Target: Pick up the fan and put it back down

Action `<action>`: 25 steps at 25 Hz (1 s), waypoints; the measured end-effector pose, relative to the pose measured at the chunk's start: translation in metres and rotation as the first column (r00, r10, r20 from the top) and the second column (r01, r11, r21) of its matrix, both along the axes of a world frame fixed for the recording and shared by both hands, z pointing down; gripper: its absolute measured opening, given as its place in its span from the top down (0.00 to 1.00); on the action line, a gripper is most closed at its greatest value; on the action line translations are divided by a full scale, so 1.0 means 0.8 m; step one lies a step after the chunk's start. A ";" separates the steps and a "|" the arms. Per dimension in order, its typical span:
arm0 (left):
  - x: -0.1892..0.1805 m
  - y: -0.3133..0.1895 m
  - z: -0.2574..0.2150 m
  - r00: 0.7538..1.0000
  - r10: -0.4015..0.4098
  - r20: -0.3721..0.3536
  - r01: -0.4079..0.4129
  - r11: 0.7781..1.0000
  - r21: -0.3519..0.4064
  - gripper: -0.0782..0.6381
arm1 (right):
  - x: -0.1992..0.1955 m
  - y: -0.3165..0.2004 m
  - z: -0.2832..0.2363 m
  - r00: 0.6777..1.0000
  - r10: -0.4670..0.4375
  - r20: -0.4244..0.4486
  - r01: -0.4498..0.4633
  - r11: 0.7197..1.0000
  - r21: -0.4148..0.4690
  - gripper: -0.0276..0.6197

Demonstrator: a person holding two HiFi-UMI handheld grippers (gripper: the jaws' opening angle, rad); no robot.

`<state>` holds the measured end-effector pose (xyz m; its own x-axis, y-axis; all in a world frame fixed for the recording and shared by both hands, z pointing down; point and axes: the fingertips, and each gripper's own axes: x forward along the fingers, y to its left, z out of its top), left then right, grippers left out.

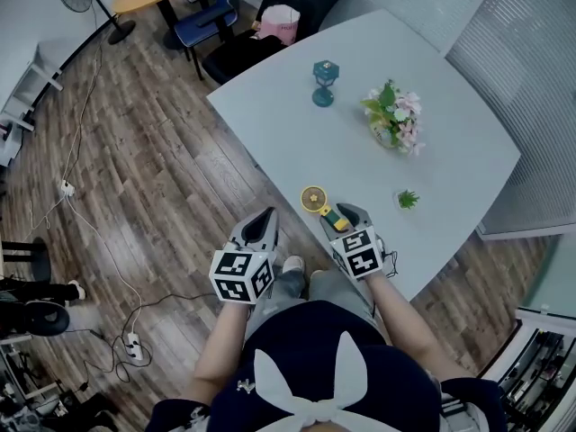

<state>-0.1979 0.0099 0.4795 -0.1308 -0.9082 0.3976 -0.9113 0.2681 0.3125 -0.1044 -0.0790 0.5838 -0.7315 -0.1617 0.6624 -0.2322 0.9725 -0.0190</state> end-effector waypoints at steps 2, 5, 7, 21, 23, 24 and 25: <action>0.003 -0.001 -0.005 1.000 0.008 0.003 -0.008 1.000 0.006 0.86 | 0.001 0.002 -0.016 1.000 0.012 0.026 -0.012 1.000 0.002 0.68; 0.007 -0.002 -0.012 1.000 0.022 0.007 -0.022 1.000 0.015 0.86 | 0.003 0.007 -0.039 0.998 0.021 0.059 -0.021 1.000 0.011 0.73; 0.011 -0.004 -0.016 0.999 0.035 0.009 -0.035 0.999 0.021 0.86 | 0.004 0.011 -0.053 0.996 0.026 0.084 -0.028 0.999 0.017 0.76; 0.039 -0.024 -0.048 0.992 0.121 0.047 -0.124 0.990 0.066 0.86 | 0.014 0.022 -0.146 0.960 0.079 0.270 -0.096 0.994 0.049 0.95; 0.044 -0.027 -0.052 0.990 0.133 0.051 -0.137 0.988 0.073 0.86 | 0.014 0.024 -0.155 0.958 0.072 0.278 -0.092 0.994 0.058 0.95; 0.047 -0.028 -0.055 0.989 0.139 0.052 -0.142 0.987 0.077 0.86 | 0.015 0.025 -0.159 0.957 0.071 0.280 -0.091 0.994 0.061 0.95; 0.050 -0.028 -0.057 0.988 0.143 0.053 -0.147 0.986 0.080 0.86 | 0.015 0.026 -0.162 0.957 0.070 0.283 -0.090 0.994 0.061 0.95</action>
